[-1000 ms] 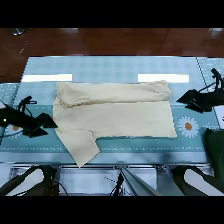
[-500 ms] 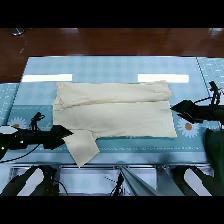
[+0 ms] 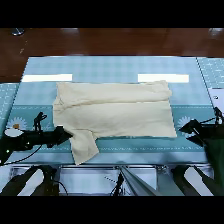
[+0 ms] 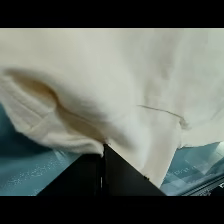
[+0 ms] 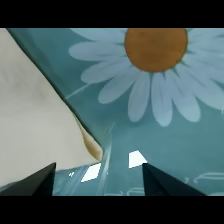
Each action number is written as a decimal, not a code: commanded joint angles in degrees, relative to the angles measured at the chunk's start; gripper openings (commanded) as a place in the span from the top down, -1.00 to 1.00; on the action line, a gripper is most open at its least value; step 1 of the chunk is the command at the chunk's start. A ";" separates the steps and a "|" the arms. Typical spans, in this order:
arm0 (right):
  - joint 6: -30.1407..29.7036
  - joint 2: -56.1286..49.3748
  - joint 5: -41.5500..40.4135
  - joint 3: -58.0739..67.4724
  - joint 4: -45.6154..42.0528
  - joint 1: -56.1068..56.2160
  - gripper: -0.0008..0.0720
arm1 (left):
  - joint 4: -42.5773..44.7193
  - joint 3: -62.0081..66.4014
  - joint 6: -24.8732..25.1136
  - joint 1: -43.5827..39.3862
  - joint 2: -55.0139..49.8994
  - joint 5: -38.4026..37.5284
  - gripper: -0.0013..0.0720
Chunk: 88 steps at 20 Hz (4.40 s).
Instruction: Fold the shirts.
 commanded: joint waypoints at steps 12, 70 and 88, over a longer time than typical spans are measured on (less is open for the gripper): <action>-9.22 -11.37 -2.27 -2.29 18.47 -0.63 -0.73 | -3.56 -0.07 2.08 -0.22 0.04 0.52 0.89; -8.68 -58.14 6.36 59.69 19.45 21.05 -0.65 | 5.42 32.30 -5.20 -12.24 -8.72 -0.15 -0.94; -5.73 1.73 7.56 29.55 14.16 21.86 0.92 | 0.48 67.84 -11.89 -55.19 -45.77 17.14 0.90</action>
